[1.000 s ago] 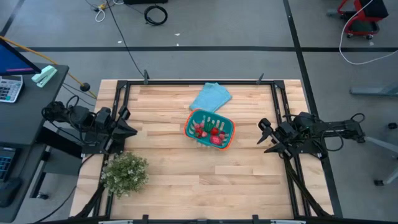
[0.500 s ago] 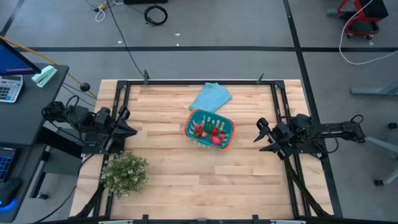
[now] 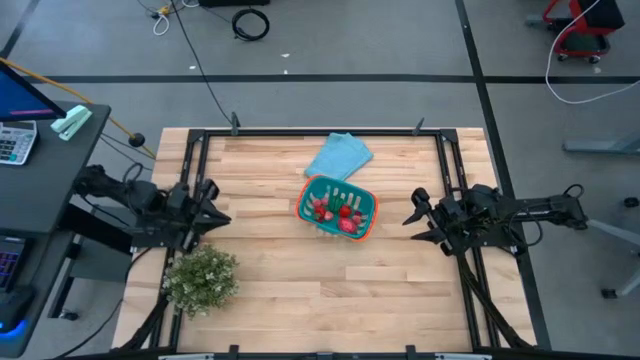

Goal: Pick and placing Produce into tupperware
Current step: Return to Home Position

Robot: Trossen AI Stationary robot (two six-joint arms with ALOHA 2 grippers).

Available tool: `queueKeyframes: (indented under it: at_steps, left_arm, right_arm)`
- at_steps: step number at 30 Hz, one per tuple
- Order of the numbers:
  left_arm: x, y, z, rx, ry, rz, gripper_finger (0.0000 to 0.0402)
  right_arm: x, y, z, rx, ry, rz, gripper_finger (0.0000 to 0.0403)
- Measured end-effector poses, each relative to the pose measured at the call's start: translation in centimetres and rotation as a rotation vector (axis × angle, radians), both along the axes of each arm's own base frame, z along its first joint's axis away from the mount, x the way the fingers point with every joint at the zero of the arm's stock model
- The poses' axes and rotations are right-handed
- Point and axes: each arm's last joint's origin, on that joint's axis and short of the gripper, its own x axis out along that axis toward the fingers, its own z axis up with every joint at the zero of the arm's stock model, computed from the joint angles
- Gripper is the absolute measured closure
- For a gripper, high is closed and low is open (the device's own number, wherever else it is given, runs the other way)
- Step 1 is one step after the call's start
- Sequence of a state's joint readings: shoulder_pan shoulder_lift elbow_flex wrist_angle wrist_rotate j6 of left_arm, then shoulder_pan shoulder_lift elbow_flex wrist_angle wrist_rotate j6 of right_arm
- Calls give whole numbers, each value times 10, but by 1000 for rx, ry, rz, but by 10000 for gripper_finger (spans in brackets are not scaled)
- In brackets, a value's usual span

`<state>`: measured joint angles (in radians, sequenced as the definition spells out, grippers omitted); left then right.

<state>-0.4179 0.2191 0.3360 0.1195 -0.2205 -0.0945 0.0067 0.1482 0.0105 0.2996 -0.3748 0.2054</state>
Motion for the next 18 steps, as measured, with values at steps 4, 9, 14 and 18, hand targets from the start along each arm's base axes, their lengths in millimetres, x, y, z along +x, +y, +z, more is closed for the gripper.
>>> queueKeyframes:
  at_steps: [4, 9, 14, 18]
  left_arm:
    - [1, 0, -18, -60, -39, -7, 364]
    - [5, -2, -42, -98, -108, -10, 372]
    - [7, -3, -63, -118, -131, -10, 376]
    - [8, -3, -68, -133, -113, -10, 372]
  right_arm:
    - [0, 0, 0, 0, 0, -1, 199]
    - [0, 0, 0, 1, 0, -8, 199]
    - [0, 0, 0, 1, 0, -8, 199]
    - [0, 0, 0, 2, 2, -8, 199]
